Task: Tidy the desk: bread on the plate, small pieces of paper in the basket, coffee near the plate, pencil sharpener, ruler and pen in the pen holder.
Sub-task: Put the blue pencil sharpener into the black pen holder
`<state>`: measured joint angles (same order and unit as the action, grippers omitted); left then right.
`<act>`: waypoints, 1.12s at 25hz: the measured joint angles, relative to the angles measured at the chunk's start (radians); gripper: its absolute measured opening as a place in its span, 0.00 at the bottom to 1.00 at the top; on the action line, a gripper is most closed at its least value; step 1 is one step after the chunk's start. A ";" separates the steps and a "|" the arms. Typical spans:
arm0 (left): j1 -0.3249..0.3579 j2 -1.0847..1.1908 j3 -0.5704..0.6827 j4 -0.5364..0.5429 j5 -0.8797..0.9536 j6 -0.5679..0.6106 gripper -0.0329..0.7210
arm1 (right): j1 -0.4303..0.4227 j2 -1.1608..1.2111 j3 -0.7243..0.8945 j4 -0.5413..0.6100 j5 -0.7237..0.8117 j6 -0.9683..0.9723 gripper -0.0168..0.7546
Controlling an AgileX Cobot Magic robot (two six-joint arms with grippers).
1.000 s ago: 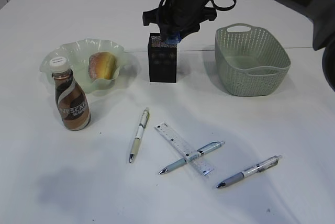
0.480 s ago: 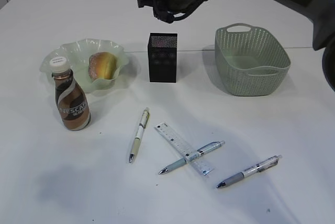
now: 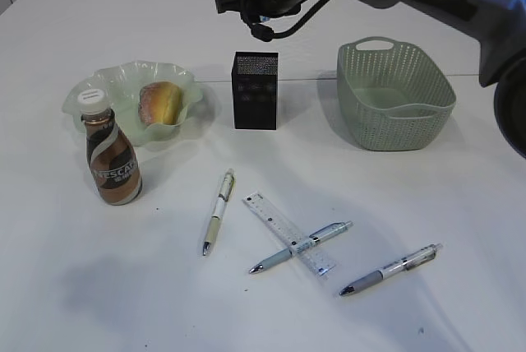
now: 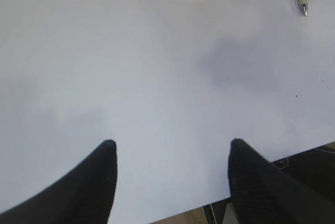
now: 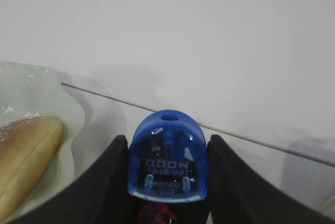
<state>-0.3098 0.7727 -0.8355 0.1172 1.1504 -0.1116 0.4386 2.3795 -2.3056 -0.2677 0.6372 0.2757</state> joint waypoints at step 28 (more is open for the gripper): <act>0.000 0.000 0.000 0.004 -0.041 0.000 0.66 | -0.014 0.002 0.116 -0.064 -0.153 0.000 0.47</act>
<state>-0.3098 0.7727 -0.8355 0.1211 1.1090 -0.1116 0.4243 2.3810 -2.1896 -0.3317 0.4845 0.2757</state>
